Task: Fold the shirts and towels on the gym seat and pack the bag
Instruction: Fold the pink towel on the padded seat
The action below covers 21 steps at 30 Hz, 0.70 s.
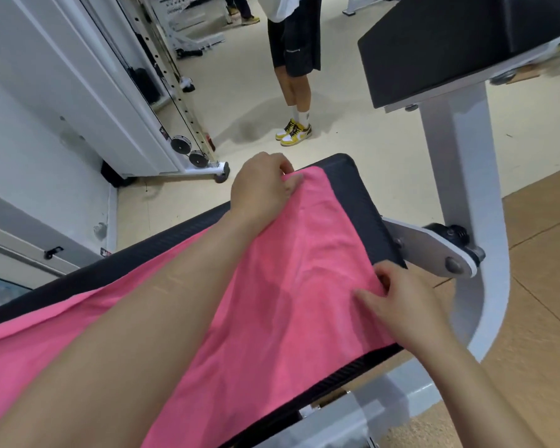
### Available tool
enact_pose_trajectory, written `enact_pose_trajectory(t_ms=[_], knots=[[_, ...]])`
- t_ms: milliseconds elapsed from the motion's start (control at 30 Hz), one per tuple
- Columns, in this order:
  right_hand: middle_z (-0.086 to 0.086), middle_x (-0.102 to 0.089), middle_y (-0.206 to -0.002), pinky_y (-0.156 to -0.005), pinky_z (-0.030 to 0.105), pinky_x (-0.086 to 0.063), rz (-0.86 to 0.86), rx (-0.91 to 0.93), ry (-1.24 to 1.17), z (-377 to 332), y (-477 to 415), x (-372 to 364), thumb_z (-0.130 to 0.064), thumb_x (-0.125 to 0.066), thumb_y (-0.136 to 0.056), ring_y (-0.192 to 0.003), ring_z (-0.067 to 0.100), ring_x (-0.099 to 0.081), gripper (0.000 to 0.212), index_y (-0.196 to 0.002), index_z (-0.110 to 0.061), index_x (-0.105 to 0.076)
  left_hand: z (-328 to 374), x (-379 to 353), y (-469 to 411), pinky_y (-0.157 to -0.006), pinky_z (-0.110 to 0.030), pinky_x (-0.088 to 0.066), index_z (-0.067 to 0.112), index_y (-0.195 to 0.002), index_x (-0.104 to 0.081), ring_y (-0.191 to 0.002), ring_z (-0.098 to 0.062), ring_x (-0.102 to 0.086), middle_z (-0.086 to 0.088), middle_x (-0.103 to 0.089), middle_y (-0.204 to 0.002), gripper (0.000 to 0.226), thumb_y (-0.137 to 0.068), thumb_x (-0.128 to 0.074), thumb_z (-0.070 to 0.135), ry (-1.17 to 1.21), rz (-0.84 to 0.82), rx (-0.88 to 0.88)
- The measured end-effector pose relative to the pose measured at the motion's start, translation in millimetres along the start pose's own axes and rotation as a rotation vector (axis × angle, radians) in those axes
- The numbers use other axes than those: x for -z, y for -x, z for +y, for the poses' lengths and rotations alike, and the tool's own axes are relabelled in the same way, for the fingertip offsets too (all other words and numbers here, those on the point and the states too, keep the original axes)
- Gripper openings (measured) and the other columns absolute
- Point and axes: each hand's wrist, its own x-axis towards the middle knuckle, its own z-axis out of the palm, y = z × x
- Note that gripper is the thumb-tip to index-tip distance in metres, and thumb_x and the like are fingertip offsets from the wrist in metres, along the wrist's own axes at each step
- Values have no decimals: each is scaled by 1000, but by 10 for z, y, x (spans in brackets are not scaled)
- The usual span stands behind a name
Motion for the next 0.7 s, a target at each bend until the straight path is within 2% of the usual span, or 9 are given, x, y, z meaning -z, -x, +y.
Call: enact_pose_trajectory(t_ms=[100,200,267,433,533,633,700], knots=[[-3,-58,-63,-55,32,-40,-63,-32,-140,263,178,-62,-28,-68,-87,-61,14,-54,21,-70,-20,-60,67,-55,11,-77,-35,-46,21,-90,-66,-87,-19,-57,5,-64,-89,18,-92,-58,36,85,70,-57],[-3,-62,-67,-61,35,-46,44,-74,-240,422,231,-43,-28,-65,-89,-65,15,-59,10,-80,-25,-64,126,-100,25,-75,-39,-45,17,-100,-62,-85,-26,-57,3,-59,-83,22,-96,-53,37,99,126,-119],[-2,-62,-70,-62,38,-49,160,-103,-247,506,256,-67,-30,-64,-90,-68,17,-59,6,-86,-25,-63,162,-142,4,-71,-37,-41,15,-104,-59,-85,-29,-57,-2,-60,-84,25,-97,-50,37,37,147,-178],[-1,-42,-51,-44,30,-31,289,-168,-230,589,309,-175,-45,-65,-86,-46,16,-42,25,-80,-25,-49,183,-292,-80,-61,-34,-31,14,-104,-57,-85,-32,-58,-6,-63,-93,30,-98,-45,41,-221,182,-296],[-1,-45,-49,-44,27,-29,299,-141,-121,579,331,-191,-51,-57,-88,-45,15,-46,32,-86,-22,-44,186,-313,-148,-65,-36,-35,15,-100,-58,-89,-32,-57,-7,-61,-96,34,-96,-43,46,-291,131,-237],[-2,-57,-62,-49,30,-37,232,-162,33,533,358,-164,-62,-44,-88,-55,20,-55,39,-97,-23,-44,199,-239,-165,-79,-40,-42,17,-103,-61,-99,-30,-56,-6,-61,-104,35,-93,-47,48,-259,69,-170],[3,-61,-84,-55,36,-45,268,-154,159,495,364,-139,-57,-46,-90,-68,30,-60,43,-113,-21,-47,227,-171,-43,-78,-42,-44,15,-107,-64,-97,-32,-55,-9,-59,-102,30,-90,-56,40,-213,160,-229]])
